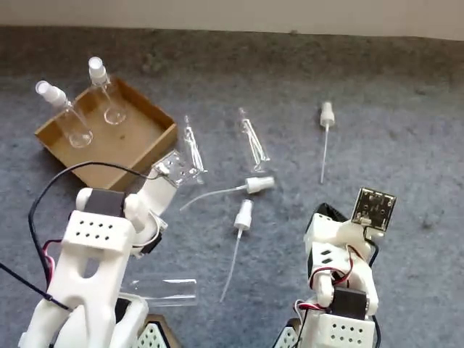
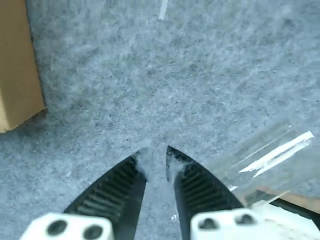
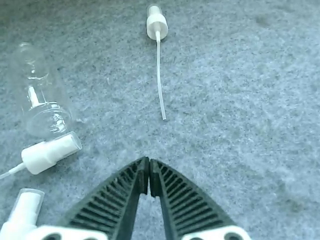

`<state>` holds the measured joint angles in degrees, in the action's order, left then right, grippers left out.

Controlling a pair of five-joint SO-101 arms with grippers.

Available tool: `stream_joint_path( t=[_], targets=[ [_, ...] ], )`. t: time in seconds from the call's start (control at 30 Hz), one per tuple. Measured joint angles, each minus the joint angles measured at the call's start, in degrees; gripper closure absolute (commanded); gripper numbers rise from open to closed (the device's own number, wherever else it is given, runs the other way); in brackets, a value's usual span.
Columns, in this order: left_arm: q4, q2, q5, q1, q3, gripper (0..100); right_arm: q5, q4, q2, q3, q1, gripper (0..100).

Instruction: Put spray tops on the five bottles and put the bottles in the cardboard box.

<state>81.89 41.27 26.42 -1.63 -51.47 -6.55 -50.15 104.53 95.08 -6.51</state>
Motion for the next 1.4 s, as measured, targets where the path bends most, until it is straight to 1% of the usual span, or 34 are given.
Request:
stream_joint_path(
  t=[0.1,0.17,0.33,0.4,0.63,0.77,0.83,1.0,1.4],
  targets=[
    [0.9,0.0,0.0,-2.4,3.2,99,0.0,0.0,0.0,0.0,0.0,99.1],
    [3.5,0.0,0.0,-4.5,5.2,99,0.0,0.0,0.0,0.0,0.0,99.1],
    [14.2,0.0,0.0,-12.7,10.5,99,0.0,0.0,0.0,0.0,0.0,99.1],
    [16.9,0.0,0.0,-15.8,11.5,99,0.0,0.0,0.0,0.0,0.0,99.1],
    [18.0,0.0,0.0,-24.4,11.9,99,0.0,0.0,0.0,0.0,0.0,99.1],
    [18.1,0.0,0.0,-30.6,9.3,99,0.0,0.0,0.0,0.0,0.0,99.1],
    [18.1,0.0,0.0,-32.4,9.1,99,0.0,0.0,0.0,0.0,0.0,99.1],
    [18.1,0.0,0.0,-35.3,9.1,99,0.0,0.0,0.0,0.0,0.0,99.1],
    [18.1,0.0,0.0,-35.0,9.1,99,0.0,0.0,0.0,0.0,0.0,99.1]
  ],
)
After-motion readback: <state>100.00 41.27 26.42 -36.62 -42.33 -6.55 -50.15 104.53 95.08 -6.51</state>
